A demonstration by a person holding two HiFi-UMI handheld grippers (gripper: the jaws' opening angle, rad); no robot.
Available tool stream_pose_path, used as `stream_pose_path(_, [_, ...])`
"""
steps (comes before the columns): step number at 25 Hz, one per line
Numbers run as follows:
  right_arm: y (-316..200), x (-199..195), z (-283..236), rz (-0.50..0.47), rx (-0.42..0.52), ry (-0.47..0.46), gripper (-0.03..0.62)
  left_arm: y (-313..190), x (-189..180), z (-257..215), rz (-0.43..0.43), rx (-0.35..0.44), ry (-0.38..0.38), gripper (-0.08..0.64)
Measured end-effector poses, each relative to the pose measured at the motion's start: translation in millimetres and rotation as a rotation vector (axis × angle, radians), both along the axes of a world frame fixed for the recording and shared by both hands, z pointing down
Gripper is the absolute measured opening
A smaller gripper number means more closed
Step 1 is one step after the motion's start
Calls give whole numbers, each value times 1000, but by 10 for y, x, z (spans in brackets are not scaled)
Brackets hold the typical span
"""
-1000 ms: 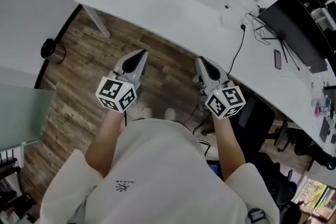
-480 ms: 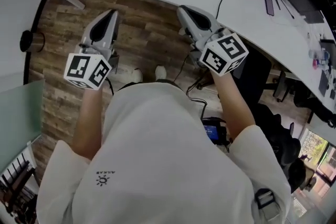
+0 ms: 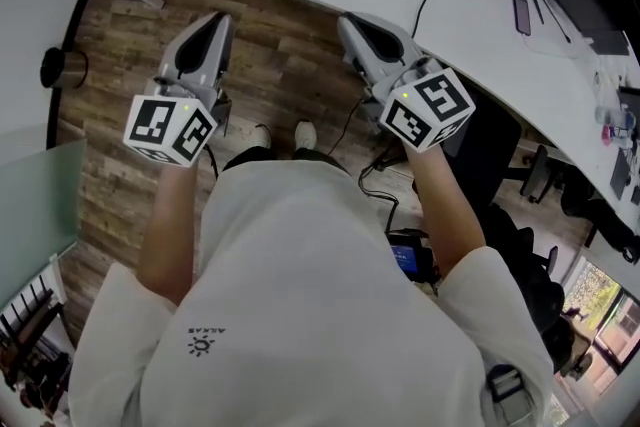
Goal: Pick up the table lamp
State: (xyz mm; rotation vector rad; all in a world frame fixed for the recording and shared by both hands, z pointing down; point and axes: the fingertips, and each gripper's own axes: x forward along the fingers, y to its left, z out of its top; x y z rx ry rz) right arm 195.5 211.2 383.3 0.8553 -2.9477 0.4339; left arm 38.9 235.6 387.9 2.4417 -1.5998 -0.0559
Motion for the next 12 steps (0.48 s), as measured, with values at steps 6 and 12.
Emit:
stream_pose_path(6, [-221, 19, 88, -25, -18, -21, -2, -164, 15, 58, -62, -11, -8, -5])
stream_pose_path(12, [-394, -115, 66, -49, -17, -29, 0, -319, -70, 73, -75, -21, 9, -6])
